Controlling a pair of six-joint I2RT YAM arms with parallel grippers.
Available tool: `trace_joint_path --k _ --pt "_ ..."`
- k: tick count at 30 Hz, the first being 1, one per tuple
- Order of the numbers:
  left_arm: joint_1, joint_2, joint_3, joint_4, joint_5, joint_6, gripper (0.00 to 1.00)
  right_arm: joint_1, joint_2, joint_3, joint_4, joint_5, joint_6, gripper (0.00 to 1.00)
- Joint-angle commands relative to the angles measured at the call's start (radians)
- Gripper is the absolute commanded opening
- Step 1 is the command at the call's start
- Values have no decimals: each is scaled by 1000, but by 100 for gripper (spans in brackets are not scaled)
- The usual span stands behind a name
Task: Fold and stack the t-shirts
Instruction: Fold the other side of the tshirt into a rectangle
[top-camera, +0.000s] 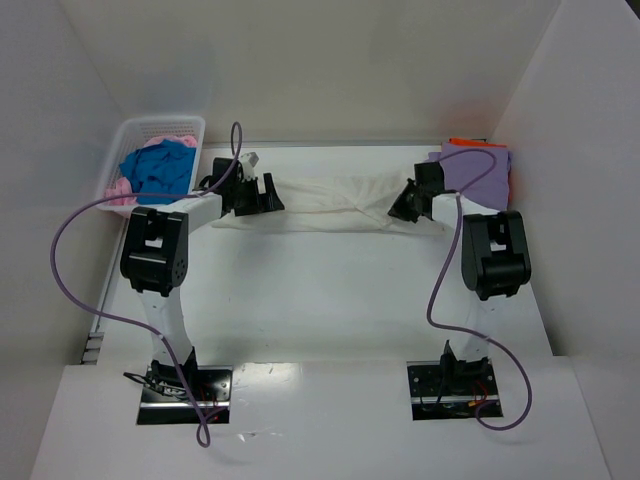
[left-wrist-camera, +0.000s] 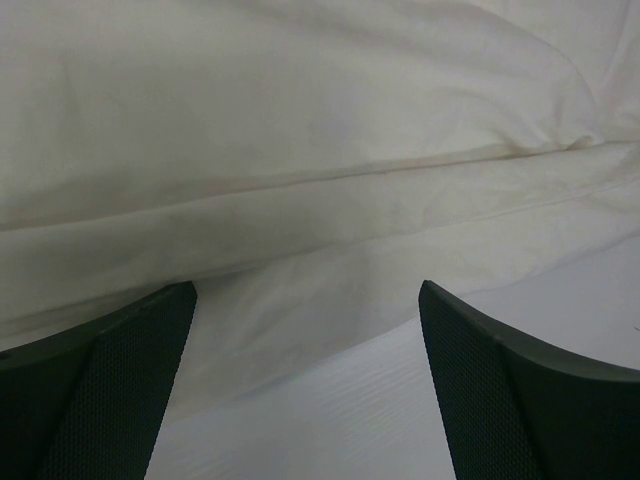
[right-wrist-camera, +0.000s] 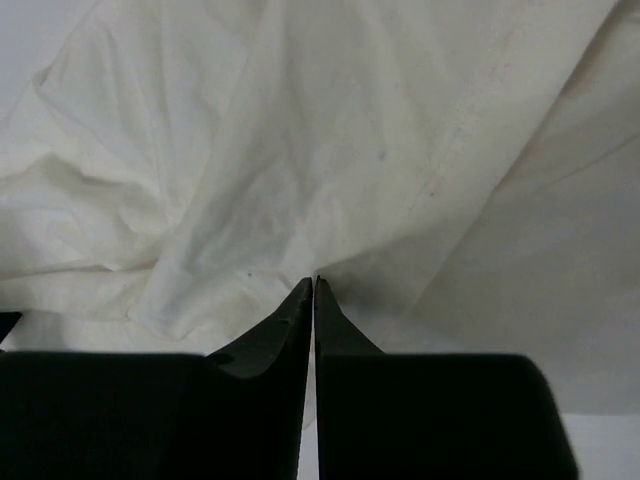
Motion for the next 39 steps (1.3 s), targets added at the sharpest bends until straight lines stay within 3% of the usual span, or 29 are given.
trace_joint_path --k 1,4,5,6,15,20,33,35,39 --pt "3 12 35 7 -3 42 100 10 13 98 2 25 -1 7" --pt "3 12 35 7 -3 51 100 10 13 127 -50 48 -1 22" --pt "3 21 35 7 -3 51 100 10 2 127 -59 57 -1 35" --pt "3 22 44 7 -3 51 100 10 -30 118 -60 67 -1 38" --pt "3 22 44 7 9 42 100 10 -163 18 -89 68 42 57" --pt "3 22 35 7 -25 33 100 10 -174 -64 -58 68 67 59" --pt "3 31 35 7 -43 33 100 10 -47 -32 -35 77 67 59" --pt "3 31 35 7 -43 33 100 10 -35 -32 -24 77 67 56" --pt "12 31 35 -3 -43 33 100 10 -15 -32 -3 77 67 37"
